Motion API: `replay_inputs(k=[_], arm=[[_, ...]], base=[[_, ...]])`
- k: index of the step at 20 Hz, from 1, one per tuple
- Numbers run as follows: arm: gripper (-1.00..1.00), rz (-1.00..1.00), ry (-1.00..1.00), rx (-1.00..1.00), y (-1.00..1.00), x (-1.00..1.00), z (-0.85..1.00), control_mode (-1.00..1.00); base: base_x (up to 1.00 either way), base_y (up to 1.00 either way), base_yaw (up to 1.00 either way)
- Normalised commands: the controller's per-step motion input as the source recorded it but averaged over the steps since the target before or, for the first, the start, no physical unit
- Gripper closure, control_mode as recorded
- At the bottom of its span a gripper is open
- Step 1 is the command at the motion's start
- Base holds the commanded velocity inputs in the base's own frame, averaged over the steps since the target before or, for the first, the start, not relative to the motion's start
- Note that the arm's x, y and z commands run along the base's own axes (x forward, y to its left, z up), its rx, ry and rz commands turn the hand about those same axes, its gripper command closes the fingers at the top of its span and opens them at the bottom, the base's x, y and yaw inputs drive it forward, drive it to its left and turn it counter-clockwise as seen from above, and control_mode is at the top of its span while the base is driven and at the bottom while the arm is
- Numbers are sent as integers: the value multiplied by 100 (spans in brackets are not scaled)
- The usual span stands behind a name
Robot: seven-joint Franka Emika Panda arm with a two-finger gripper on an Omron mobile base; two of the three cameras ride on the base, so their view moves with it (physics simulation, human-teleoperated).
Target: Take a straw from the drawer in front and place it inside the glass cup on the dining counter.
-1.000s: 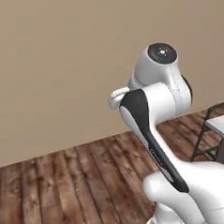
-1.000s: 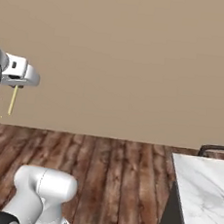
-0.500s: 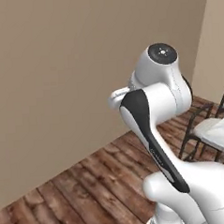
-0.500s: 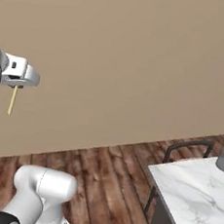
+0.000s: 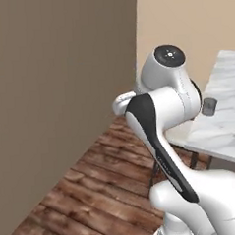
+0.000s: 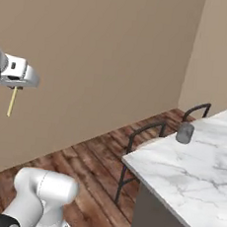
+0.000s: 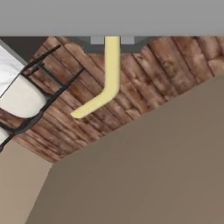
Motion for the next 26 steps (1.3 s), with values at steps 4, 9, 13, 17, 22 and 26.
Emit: replay_inputs(k=[4,9,13,17,22,26], arm=[[100,0,0,0,0,0,0,100],[100,0,0,0,0,0,0,100],[100,0,0,0,0,0,0,100],[100,0,0,0,0,0,0,100],[100,0,0,0,0,0,0,100],[100,0,0,0,0,0,0,100]], base=[[34,10,-64],[24,18,-65],[9,23,-64],[0,43,-61],[7,69,-48],[6,73,-40]])
